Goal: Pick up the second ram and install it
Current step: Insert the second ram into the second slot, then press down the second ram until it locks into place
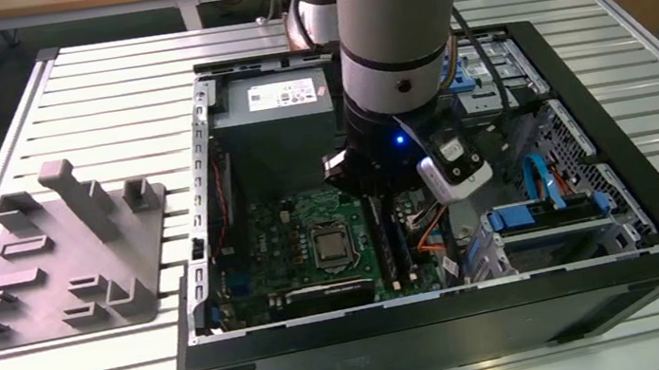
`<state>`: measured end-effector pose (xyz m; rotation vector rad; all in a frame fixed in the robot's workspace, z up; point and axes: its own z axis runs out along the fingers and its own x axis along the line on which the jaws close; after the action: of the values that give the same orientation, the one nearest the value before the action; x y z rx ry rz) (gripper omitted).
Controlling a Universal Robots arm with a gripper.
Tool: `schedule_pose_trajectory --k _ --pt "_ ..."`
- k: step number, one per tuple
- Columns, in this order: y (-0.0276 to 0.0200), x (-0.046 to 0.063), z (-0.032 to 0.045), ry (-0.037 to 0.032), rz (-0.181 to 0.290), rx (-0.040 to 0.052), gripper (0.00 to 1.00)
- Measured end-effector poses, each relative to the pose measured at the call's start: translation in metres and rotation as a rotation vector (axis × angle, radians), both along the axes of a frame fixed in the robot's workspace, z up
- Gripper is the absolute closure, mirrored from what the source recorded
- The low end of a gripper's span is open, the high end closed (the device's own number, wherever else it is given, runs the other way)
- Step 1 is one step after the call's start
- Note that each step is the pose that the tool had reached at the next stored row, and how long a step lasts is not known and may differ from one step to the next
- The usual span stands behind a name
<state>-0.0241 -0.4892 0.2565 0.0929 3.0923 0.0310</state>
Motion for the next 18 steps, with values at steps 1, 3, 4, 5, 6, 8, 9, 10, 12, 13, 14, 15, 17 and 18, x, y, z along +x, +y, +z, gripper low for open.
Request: schedule_pose_trajectory --k 1,3,4,5,6,8,9,10,12,13,14,15,17,18 --pt "0.0000 0.0000 0.0000 0.0000 0.000 0.0000 0.90" --pt "0.0000 0.0000 0.0001 0.0000 0.000 -0.0001 0.90" --pt "0.0000 0.0000 0.0001 0.0000 0.000 -0.0001 0.90" --pt "0.0000 0.0000 0.0001 0.0001 0.000 -0.0001 0.90" --pt "0.0000 0.0000 0.0001 0.0000 0.000 0.0000 0.90" --pt "0.0000 0.0000 0.0001 0.0000 0.000 0.0000 0.90" --pt "0.0000 0.0000 0.0001 0.0000 0.000 0.0000 0.90" --pt "0.0000 0.0000 0.0001 0.0000 0.000 0.0000 0.90" --pt "0.0000 0.0000 0.0000 0.0001 0.000 0.0000 0.90" --pt "0.0001 0.0000 -0.0006 0.0000 0.000 0.0001 0.90" --pt "0.0004 0.0000 -0.0021 0.0001 0.000 0.0002 0.90" --pt "0.0013 -0.0001 -0.0039 0.0001 0.000 0.0002 0.90" --pt "0.0057 0.0000 -0.0075 0.0001 0.000 0.0004 0.90" --pt "0.0088 -0.0001 -0.0094 0.0001 0.000 0.0004 0.90"
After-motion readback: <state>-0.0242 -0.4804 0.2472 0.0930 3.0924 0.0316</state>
